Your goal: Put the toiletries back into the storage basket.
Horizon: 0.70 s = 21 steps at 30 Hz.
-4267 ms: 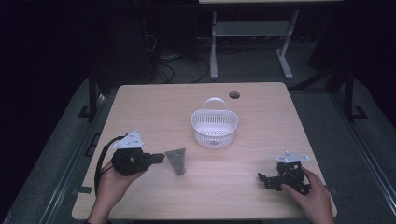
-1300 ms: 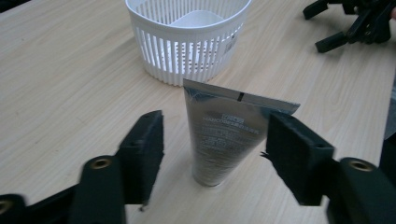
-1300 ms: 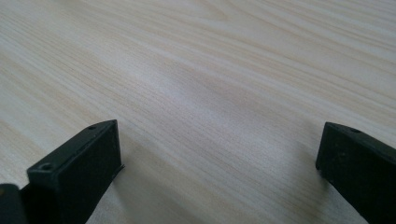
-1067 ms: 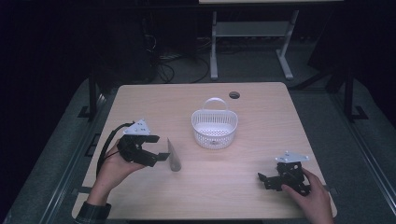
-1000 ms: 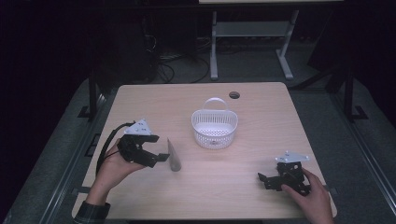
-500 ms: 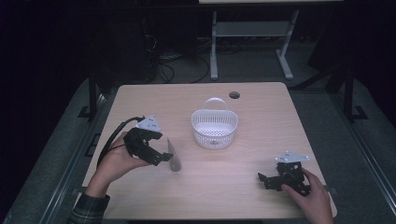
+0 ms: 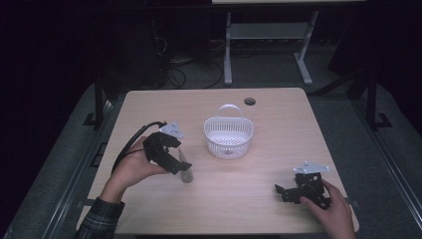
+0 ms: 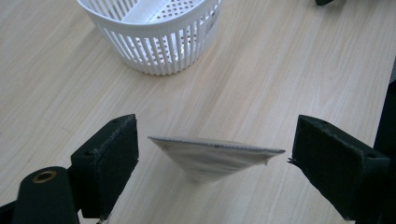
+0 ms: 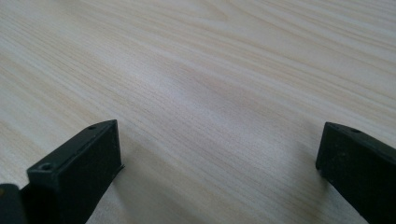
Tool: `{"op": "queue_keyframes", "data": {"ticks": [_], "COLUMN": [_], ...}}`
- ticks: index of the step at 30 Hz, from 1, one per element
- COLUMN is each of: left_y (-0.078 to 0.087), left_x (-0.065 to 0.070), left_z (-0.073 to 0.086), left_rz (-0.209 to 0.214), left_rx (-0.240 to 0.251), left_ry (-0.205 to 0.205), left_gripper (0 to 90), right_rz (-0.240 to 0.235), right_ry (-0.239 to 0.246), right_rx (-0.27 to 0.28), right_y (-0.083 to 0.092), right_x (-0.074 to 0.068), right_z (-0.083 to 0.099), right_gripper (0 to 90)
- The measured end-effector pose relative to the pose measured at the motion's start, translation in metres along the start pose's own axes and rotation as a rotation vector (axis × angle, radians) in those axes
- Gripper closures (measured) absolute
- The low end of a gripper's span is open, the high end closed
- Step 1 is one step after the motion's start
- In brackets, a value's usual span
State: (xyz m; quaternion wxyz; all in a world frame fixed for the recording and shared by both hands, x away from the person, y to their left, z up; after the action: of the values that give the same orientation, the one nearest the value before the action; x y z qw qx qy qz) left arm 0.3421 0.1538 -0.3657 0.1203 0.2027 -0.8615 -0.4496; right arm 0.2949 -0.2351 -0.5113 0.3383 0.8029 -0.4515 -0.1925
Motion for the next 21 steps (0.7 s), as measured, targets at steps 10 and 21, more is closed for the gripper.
{"op": "queue_keyframes", "data": {"ticks": [10,21], "left_y": [-0.015,-0.02], "left_x": [-0.001,-0.002], "left_z": [0.0,0.001], "left_rz": [0.002,-0.011], "left_rx": [-0.059,-0.078], "left_ry": [-0.024,-0.022], "left_gripper": [14.1,25.2], "right_rz": [0.0,0.001], "right_ry": [0.001,-0.001], "right_rx": [0.0,0.002], "right_y": [0.0,0.0], "right_x": [0.0,0.0], "right_z": [0.0,0.0], "right_gripper": [0.0,0.0]}}
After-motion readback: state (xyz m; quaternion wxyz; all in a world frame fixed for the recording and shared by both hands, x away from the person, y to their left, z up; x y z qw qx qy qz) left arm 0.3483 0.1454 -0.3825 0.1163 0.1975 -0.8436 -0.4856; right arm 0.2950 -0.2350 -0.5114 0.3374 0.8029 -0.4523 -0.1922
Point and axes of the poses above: each handheld gripper's, and its own axes: y roughly backward along the jaws, z roughly out of its underside, x roughly to its right, the point moved 4 cm from there along -y, roughly forward along the jaws, and after that the axes turned 2 degrees about y, right-handed, at the moved point
